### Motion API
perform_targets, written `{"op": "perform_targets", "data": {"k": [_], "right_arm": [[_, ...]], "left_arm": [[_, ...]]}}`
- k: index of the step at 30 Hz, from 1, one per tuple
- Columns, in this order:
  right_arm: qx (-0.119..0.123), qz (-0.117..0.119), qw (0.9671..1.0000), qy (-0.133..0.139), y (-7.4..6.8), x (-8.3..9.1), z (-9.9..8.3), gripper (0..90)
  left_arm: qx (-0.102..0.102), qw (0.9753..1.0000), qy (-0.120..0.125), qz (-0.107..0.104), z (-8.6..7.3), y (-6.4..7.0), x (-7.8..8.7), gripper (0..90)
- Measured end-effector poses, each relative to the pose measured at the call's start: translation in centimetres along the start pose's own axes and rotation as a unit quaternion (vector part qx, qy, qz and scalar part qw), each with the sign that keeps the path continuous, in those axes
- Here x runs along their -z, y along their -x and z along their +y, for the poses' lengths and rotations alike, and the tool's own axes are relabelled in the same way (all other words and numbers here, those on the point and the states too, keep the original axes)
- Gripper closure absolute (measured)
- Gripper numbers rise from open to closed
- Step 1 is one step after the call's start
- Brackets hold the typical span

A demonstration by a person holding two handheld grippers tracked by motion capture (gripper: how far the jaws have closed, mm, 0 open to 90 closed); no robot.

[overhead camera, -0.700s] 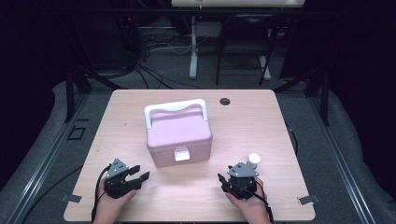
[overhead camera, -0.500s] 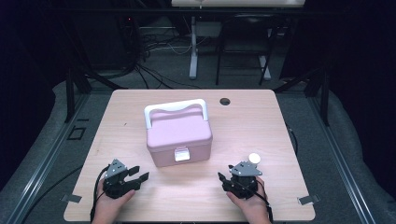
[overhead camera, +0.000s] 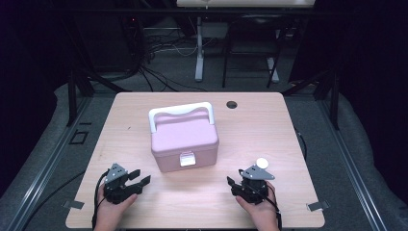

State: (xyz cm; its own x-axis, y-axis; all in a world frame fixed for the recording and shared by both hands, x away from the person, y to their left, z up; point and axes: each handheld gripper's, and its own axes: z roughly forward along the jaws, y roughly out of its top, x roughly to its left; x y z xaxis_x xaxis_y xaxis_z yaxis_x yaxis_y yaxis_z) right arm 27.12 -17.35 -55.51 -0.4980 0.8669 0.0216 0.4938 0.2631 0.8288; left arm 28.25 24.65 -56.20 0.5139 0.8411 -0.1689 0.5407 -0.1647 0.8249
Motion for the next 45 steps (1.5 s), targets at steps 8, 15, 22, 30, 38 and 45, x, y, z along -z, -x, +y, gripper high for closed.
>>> {"op": "perform_targets", "data": {"k": [8,15,22,30,38,45], "right_arm": [[0.006,0.009,0.9999,0.009,-0.3,-0.2,0.1,47.0],[-0.001,-0.008,1.0000,0.005,-0.1,-0.2,0.5,46.0],[-0.008,-0.006,0.9999,0.007,0.1,0.0,2.1,48.6],[0.001,-0.018,0.9998,0.009,0.1,-1.0,4.2,53.5],[-0.016,-0.007,0.9997,0.018,0.3,-2.6,5.0,68.7],[-0.034,-0.008,0.9992,0.021,0.8,-4.0,5.8,74.3]], "left_arm": [[0.005,1.0000,0.002,-0.001,0.1,-0.1,0.1,49.5],[-0.003,1.0000,0.006,0.006,0.7,0.3,0.4,53.6],[-0.004,0.9997,0.021,-0.010,2.5,0.8,0.6,51.1],[-0.004,0.9998,0.020,0.005,4.7,0.6,-0.5,53.3],[0.018,0.9994,0.016,0.024,5.1,0.0,-1.8,70.5],[0.024,0.9992,0.017,0.025,5.2,-0.5,-2.5,75.4]]}}
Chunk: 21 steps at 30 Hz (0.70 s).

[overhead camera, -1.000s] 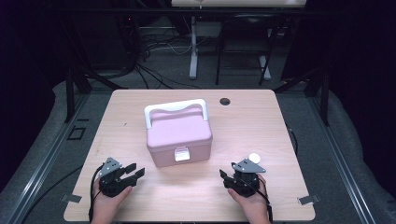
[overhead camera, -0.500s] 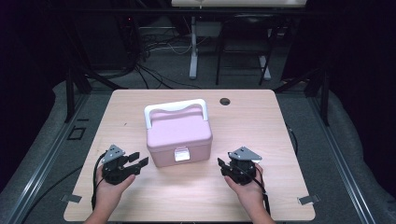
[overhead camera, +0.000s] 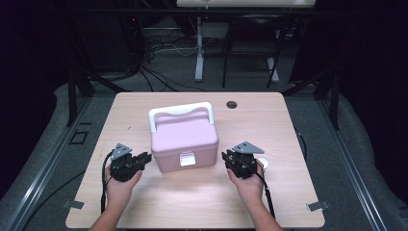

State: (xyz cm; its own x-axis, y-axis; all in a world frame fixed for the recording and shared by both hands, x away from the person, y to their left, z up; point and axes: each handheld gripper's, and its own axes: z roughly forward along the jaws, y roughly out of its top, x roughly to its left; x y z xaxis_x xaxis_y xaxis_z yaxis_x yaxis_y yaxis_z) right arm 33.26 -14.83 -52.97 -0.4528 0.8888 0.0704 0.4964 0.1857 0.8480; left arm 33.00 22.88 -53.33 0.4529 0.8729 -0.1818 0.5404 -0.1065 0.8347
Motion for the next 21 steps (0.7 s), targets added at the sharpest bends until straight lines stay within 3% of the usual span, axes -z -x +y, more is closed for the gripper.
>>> {"op": "perform_targets", "data": {"k": [3,7,12,15,21], "right_arm": [[0.004,-0.001,1.0000,0.001,0.0,-0.4,0.2,68.9],[0.016,-0.011,0.9998,-0.005,-0.2,-1.1,0.5,67.4],[0.008,-0.017,0.9998,0.001,-0.1,-1.7,0.8,76.3],[-0.005,-0.013,0.9999,0.001,0.0,-2.0,1.0,77.6],[0.001,-0.006,1.0000,0.002,-0.1,-2.6,1.4,81.5]], "left_arm": [[-0.005,1.0000,0.003,0.006,0.1,0.0,-0.2,75.4],[-0.009,0.9999,0.004,-0.003,0.1,-0.1,-0.6,73.6],[-0.004,1.0000,0.004,0.000,0.2,-0.1,-0.9,72.1],[-0.003,1.0000,0.003,-0.005,0.1,0.0,-1.0,77.0],[-0.004,0.9999,0.005,-0.013,0.1,0.2,-1.0,85.8]]}}
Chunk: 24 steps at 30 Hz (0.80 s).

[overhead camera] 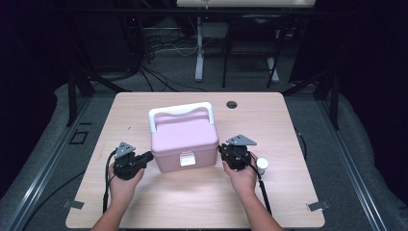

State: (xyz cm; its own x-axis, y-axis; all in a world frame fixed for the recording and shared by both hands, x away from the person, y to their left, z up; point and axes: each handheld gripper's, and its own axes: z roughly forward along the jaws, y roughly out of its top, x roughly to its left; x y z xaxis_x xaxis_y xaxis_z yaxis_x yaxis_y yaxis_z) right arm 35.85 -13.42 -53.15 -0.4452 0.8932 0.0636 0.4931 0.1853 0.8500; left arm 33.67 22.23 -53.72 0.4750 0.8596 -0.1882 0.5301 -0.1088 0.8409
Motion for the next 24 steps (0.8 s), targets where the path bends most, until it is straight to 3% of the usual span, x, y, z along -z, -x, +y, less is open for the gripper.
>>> {"op": "perform_targets", "data": {"k": [3,8,16,24], "right_arm": [[0.008,0.000,1.0000,-0.001,0.1,-0.3,0.2,81.6],[0.005,0.006,1.0000,0.000,-0.1,-0.3,0.2,89.5],[0.005,0.030,0.9995,-0.001,-1.0,0.1,-0.2,90.0],[0.005,0.036,0.9993,-0.003,-1.7,0.6,-0.6,90.0]], "left_arm": [[-0.003,1.0000,-0.004,-0.007,0.0,0.1,0.0,89.4],[-0.005,1.0000,0.000,-0.004,0.0,0.2,0.0,90.0],[0.004,0.9999,0.000,0.015,0.1,-0.6,0.2,90.0],[0.006,0.9999,0.000,0.009,0.0,-1.0,0.4,90.0]]}}
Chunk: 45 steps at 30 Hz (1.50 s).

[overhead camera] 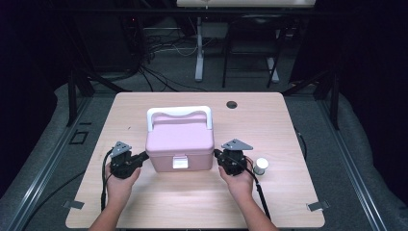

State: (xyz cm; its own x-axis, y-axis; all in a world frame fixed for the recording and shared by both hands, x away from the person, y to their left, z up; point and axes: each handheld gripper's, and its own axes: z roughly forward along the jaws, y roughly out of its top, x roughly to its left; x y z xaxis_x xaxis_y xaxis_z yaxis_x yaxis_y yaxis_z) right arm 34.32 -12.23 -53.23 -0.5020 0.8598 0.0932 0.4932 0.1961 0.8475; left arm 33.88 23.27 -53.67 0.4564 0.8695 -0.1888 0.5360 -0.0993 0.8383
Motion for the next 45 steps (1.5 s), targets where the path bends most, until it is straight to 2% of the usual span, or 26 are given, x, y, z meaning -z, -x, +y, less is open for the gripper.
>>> {"op": "perform_targets", "data": {"k": [10,15,20,31,45], "right_arm": [[0.017,-0.002,0.9998,-0.011,-0.3,0.9,-0.2,90.0],[0.016,0.000,0.9998,-0.012,-0.3,1.3,-0.5,90.0],[0.017,-0.001,0.9998,-0.015,-0.3,1.8,-0.8,90.0],[0.019,-0.008,0.9996,-0.018,-0.4,2.9,-1.3,90.0],[0.023,-0.001,0.9996,-0.018,-0.6,4.0,-2.1,90.0]], "left_arm": [[-0.003,0.9998,-0.014,-0.010,0.0,0.3,0.3,90.0],[-0.004,0.9997,-0.020,-0.013,0.0,0.7,0.5,90.0],[-0.015,0.9993,-0.030,-0.018,0.0,1.1,0.8,90.0],[-0.018,0.9990,-0.030,-0.028,-0.3,1.7,0.9,90.0],[-0.026,0.9985,-0.034,-0.035,-0.6,2.3,1.3,90.0]]}}
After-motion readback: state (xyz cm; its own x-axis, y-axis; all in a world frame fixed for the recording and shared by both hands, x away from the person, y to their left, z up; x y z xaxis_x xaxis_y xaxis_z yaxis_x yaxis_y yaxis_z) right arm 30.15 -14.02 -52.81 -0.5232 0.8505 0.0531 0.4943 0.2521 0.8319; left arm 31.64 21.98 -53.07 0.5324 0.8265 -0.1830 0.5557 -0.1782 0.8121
